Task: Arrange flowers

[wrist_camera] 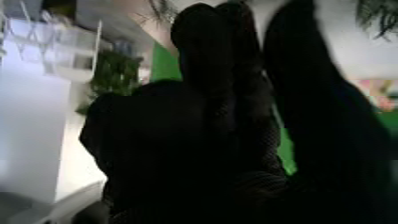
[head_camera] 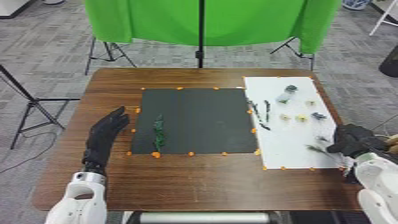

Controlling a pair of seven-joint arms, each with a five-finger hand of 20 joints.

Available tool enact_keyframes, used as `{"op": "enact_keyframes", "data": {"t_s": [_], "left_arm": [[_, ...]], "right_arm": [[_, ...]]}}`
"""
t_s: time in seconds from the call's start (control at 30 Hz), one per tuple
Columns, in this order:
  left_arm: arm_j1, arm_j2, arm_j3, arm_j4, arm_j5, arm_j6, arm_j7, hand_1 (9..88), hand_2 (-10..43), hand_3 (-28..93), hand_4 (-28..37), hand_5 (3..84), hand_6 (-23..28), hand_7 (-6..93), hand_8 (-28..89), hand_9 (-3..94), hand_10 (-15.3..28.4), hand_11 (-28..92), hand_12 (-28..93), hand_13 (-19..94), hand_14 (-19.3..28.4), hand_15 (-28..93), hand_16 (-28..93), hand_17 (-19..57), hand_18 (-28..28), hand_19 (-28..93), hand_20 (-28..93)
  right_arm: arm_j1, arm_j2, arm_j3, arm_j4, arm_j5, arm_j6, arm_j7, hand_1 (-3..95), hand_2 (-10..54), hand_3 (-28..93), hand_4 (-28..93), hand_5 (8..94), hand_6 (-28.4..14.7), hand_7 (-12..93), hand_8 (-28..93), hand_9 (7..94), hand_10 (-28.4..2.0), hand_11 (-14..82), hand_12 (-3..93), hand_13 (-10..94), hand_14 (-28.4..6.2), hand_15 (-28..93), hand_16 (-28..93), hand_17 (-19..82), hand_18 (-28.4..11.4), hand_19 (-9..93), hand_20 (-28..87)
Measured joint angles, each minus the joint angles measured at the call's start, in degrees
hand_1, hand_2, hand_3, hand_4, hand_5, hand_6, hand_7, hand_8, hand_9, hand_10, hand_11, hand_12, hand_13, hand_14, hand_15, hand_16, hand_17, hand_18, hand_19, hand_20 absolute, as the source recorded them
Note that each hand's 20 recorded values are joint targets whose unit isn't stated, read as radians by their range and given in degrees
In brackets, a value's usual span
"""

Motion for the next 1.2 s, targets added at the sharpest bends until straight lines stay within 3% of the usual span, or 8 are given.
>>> {"op": "enact_keyframes", "data": {"t_s": [0.13,0.3,0.43,0.6,0.87,1.2], "left_arm": [[0.0,-0.02,-0.01,-0.02,-0.01,0.00,0.00,20.6,-6.0,67,-21.9,42.8,1.3,8.9,-5,43.1,10.7,10,15,34,14.0,10,3,4.8,10.7,1,18],[0.0,-0.02,-0.01,-0.04,-0.06,0.00,-0.01,20.5,-6.0,67,-21.9,42.7,1.3,8.8,-5,43.1,10.7,10,15,34,14.1,10,3,4.7,10.8,1,18],[0.0,-0.04,0.02,-0.05,-0.07,-0.03,-0.02,20.4,-6.1,67,-21.8,42.7,1.4,8.7,-5,43.1,10.8,10,15,34,14.0,10,3,4.7,10.8,1,18],[-0.2,-0.08,0.16,-0.04,-0.01,-0.28,-0.02,20.2,-6.2,67,-21.7,42.7,1.3,8.8,-5,43.1,10.8,10,15,34,14.0,10,3,4.7,10.8,1,18],[-0.4,-0.12,0.35,0.03,0.02,-0.66,-0.13,20.2,-6.4,67,-21.7,42.7,1.3,8.6,-5,43.1,10.8,10,15,33,14.0,10,3,4.6,10.8,1,18],[-0.7,-0.13,0.69,0.05,0.00,-1.30,-0.48,19.9,-6.7,68,-21.4,42.3,1.3,8.3,-5,43.0,10.8,10,15,33,14.2,9,3,4.5,10.8,1,18]], "right_arm": [[-0.4,-0.3,-0.3,0.0,1.0,5.7,-0.4,59.4,-9.5,54,-19,83.5,1.3,25,15,88.7,-9.4,36.8,36.2,87,-3.7,66,34,64,-12.4,93,59],[1.3,-1.3,-2.5,-4.0,9.3,6.1,2.6,59.4,-9.5,55,-19,83.7,1.0,25,15,88.9,-9.6,37.2,35.7,88,-3.3,66,34,64,-12.3,93,60],[7.3,-2.7,-10.6,-6.8,14.1,6.1,6.6,59.6,-9.5,54,-18,83.9,0.7,24,16,89.2,-9.8,37.2,35.2,89,-3.0,65,34,65,-12.1,93,60],[17.2,-6.5,-22.6,-6.3,13.1,6.0,5.7,59.7,-9.5,54,-17,84.1,0.5,24,16,89.4,-9.8,37.3,34.7,89,-2.8,64,34,66,-12.0,93,60],[27.3,-15.9,-35.7,0.1,10.5,5.1,3.2,60.0,-9.5,53,-16,84.3,0.3,23,17,89.7,-9.9,37.4,34.2,90,-2.6,64,34,66,-11.7,93,60],[29.8,-26.5,-40.6,10.0,7.9,2.9,3.5,59.4,-9.5,52,-15,84.0,-0.2,23,17,90.1,-10.2,38.1,32.4,90,-2.2,63,34,67,-11.0,93,59]]}}
